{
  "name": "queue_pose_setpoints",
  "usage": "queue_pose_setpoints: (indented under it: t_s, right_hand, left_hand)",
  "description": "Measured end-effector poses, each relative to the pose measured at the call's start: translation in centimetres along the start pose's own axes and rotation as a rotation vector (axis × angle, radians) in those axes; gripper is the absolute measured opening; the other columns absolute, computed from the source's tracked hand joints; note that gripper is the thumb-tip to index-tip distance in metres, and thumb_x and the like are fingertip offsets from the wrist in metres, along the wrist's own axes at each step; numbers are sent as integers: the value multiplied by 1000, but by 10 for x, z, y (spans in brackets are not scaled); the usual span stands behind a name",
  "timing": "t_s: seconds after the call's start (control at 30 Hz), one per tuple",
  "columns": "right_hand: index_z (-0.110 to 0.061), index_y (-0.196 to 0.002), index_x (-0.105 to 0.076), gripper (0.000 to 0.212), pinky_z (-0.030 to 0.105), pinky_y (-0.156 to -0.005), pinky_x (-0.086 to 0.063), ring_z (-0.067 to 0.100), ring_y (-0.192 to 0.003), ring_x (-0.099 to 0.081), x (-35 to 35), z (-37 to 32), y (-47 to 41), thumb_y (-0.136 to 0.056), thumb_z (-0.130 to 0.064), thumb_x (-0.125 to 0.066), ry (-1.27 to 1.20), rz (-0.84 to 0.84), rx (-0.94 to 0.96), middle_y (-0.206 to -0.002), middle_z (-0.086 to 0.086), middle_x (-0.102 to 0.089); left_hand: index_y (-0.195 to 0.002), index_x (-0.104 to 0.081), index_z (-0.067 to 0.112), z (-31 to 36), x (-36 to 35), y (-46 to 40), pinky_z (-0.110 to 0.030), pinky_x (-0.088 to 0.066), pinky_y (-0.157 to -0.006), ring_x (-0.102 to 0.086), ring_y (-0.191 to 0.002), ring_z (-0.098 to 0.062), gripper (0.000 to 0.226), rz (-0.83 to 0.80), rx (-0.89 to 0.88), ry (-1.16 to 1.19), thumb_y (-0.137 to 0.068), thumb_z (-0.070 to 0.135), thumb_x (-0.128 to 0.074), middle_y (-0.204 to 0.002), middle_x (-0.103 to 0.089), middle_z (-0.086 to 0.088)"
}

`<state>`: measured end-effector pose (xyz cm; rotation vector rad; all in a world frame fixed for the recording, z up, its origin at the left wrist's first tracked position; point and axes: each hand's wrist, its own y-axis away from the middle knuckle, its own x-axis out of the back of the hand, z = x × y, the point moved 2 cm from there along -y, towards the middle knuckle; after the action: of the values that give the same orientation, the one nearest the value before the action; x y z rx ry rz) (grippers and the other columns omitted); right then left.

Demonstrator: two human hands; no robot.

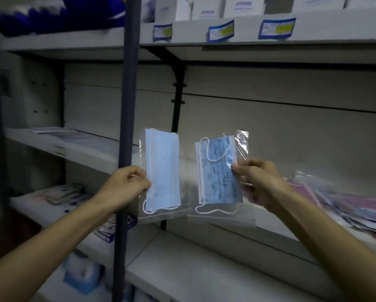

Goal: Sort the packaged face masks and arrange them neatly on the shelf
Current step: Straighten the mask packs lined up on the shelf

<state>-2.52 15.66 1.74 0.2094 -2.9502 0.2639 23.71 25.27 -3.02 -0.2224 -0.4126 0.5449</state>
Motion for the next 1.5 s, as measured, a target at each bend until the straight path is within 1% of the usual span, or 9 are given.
queue_pose_setpoints:
  t_s: [0.2,0.33,0.5,0.67,0.9,0.97,1.07,1.27,1.5]
  right_hand:
    - [-11,-81,-60,10,48,-97,-49,25,-98,-67,-84,-3,3,-91,-11,-63,16,-121,3,-98,9,-71]
    - [-9,-84,-59,8,46,-94,-51,27,-97,-68,-137,-11,-2,-91,-8,-60,7,-192,18,-99,11,-71]
    - [-6,-88,-58,3,37,-79,-57,27,-95,-69,-208,-23,-21,-89,-4,-57,-14,-307,62,-101,12,-71]
    - [-6,-100,-67,18,32,-69,-58,18,-83,-68,-283,-33,-43,-90,-2,-53,-25,-423,95,-96,10,-70]
    - [-12,-82,-57,9,32,-60,-45,16,-54,-53,-378,-34,-81,-76,-18,-60,21,-516,-2,-62,1,-60]
    - [-12,-81,-60,8,31,-59,-45,12,-47,-52,-400,-32,-91,-81,-20,-57,9,-509,-4,-52,-4,-58]
    - [-7,-90,-65,17,36,-66,-50,18,-65,-59,-428,-34,-107,-83,-20,-57,35,-479,35,-79,11,-67]
    - [-6,-109,-54,21,52,-85,-56,36,-94,-69,-461,-43,-143,-88,1,-54,12,-342,0,-103,20,-68]
    - [-8,-112,-59,22,36,-65,-52,28,-73,-58,-496,-66,-169,-93,-18,-52,-44,-119,-49,-88,14,-63]
  left_hand:
    - [-76,-57,-1,-43,70,4,-19,-40,-49,-49,-53,-15,10,85,116,37,-83,5,-61,-57,-58,-4]
    - [-90,-63,-7,-70,115,-2,-27,-49,-67,-60,-65,-16,20,172,145,-9,-82,12,-63,-72,-66,-6]
    - [-94,-63,-7,-96,166,-18,-16,-44,-50,-58,-68,-14,19,250,157,-65,-85,10,-61,-79,-65,-9]
    - [-87,-62,-6,-114,217,-55,-22,-42,-58,-60,-70,-15,14,358,161,-108,-85,7,-61,-79,-64,-7]
    - [-85,-60,-6,-140,270,-130,-34,-51,-71,-62,-82,-32,16,409,129,-106,-84,10,-62,-93,-64,-28]
    - [-80,-59,-1,-149,278,-148,-31,-47,-69,-59,-80,-27,14,410,113,-108,-85,11,-62,-88,-63,-26]
    - [-72,-58,6,-163,290,-172,-29,-44,-69,-57,-74,-21,13,399,102,-112,-83,12,-62,-72,-59,-13]
    - [-85,-61,-4,-197,321,-230,-32,-48,-73,-62,-76,-21,18,349,88,-96,-84,14,-61,-87,-63,-26]
    - [-93,-65,1,-221,365,-297,-19,-47,-64,-63,-66,-2,13,195,10,-8,-86,11,-61,-76,-68,2]
